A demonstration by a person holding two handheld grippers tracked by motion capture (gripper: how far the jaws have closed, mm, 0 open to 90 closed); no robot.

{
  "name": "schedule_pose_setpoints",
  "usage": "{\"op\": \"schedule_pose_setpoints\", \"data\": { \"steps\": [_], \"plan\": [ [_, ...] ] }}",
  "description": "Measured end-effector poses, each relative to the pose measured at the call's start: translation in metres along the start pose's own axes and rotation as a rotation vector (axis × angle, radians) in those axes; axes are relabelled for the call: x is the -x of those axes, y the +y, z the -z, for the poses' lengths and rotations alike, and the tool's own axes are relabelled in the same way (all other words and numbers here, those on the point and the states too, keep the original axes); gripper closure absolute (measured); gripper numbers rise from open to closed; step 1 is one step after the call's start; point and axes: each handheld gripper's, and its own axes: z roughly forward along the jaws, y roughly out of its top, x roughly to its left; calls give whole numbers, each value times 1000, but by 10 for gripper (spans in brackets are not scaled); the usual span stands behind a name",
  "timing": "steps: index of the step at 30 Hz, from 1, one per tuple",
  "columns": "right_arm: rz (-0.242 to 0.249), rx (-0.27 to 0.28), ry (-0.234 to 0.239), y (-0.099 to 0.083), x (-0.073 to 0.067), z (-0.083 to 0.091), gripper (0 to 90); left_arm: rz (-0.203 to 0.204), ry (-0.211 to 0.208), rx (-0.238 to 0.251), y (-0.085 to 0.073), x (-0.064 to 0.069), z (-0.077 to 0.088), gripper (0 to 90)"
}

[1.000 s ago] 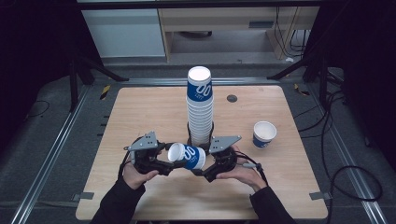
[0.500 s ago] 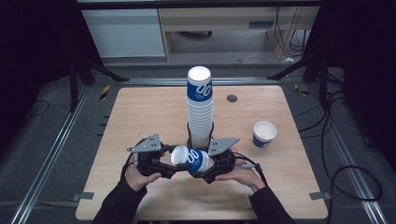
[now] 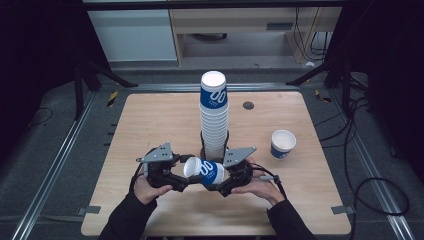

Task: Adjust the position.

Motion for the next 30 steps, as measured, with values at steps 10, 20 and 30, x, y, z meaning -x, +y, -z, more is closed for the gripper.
{"op": "schedule_pose_setpoints", "data": {
  "steps": [10,20,30],
  "plan": [
    [11,-23,-34,1,3,8,160,8,-2,-70,2,-4,7,143],
    [52,-91,-43,-1,-1,-2,156,-2,-14,-179,-4,-3,-7,143],
    [79,-128,-42,1,-7,-8,152,-4,-21,-204,-7,-3,-12,247]
  ]
}}
